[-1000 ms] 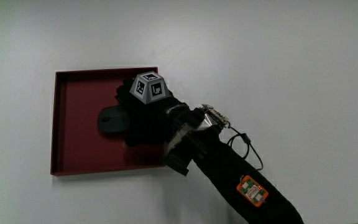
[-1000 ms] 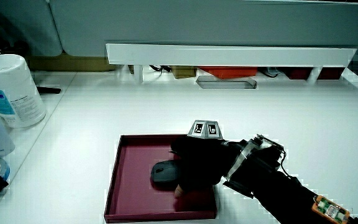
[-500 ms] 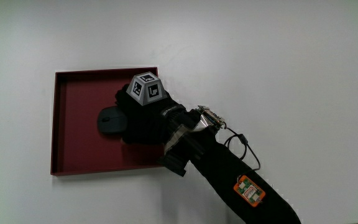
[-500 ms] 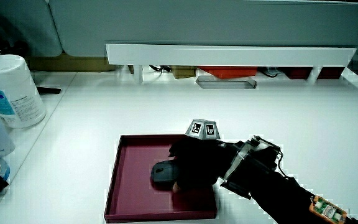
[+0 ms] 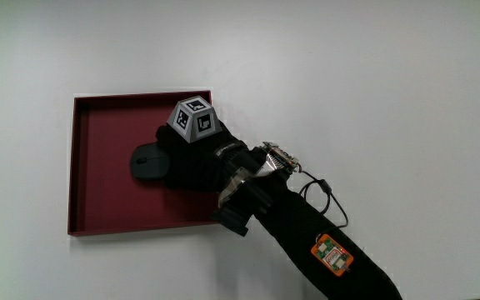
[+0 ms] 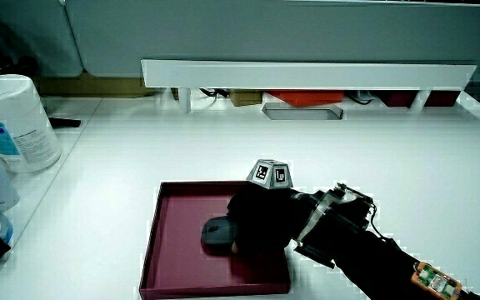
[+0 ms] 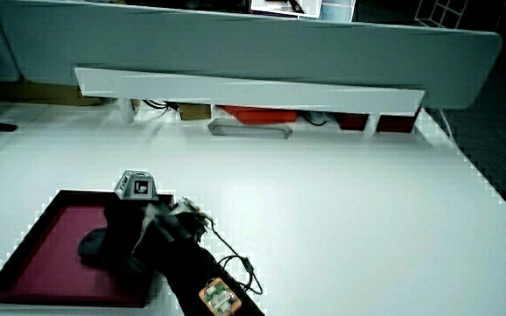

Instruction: Pick mouse from plate

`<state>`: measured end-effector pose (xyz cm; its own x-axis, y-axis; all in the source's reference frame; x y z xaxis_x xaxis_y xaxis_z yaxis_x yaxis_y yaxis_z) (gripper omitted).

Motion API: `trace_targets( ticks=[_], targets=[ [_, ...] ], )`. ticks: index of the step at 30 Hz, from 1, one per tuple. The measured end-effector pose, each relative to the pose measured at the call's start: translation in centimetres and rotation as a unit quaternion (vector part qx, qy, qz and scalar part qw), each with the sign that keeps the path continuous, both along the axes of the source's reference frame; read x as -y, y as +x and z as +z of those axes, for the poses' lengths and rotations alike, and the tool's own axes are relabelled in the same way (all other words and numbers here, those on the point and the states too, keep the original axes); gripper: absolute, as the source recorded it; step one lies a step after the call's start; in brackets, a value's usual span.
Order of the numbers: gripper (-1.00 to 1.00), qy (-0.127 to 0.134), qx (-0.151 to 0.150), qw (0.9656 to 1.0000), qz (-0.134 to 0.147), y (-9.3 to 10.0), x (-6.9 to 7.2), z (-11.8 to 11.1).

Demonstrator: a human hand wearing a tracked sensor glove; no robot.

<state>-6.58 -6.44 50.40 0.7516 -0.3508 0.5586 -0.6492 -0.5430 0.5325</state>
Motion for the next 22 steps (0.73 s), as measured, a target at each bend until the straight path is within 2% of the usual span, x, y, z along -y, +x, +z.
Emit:
trace_targets(
  ticks=[5, 6, 7, 9, 11, 12, 13, 16, 17, 18, 19, 20, 22],
  targets=[
    [1.0, 0.014, 0.019, 0.9997, 0.0, 0.7, 0.4, -2.0],
    [1.0, 0.027, 0.014, 0.9995, 0.006, 1.0, 0.6, -2.3],
    [1.0, 0.017, 0.025, 0.9995, -0.003, 1.2, 0.6, -2.7],
    [1.0, 0.029, 0.024, 0.9993, 0.0, 1.8, 0.8, -3.7],
    [1.0, 0.036, 0.035, 0.9988, 0.005, 2.5, 1.0, -4.9],
    [1.0, 0.026, 0.038, 0.9989, -0.004, 2.8, 1.1, -4.9],
    [1.0, 0.035, 0.039, 0.9986, -0.001, 3.2, 1.2, -5.5],
    [1.0, 0.038, 0.048, 0.9981, 0.006, 4.3, 1.5, -6.5],
    [1.0, 0.045, 0.042, 0.998, 0.011, 4.8, 1.6, -6.8],
    [1.0, 0.034, 0.067, 0.9971, 0.012, 5.3, 1.7, -7.5],
    [1.0, 0.049, 0.09, 0.9947, -0.011, 5.5, 2.3, -5.5],
    [1.0, 0.034, 0.056, 0.9977, 0.015, 6.3, 2.1, -7.3],
    [1.0, 0.041, 0.097, 0.9944, 0.007, 7.1, 2.7, -5.9]
  ],
)
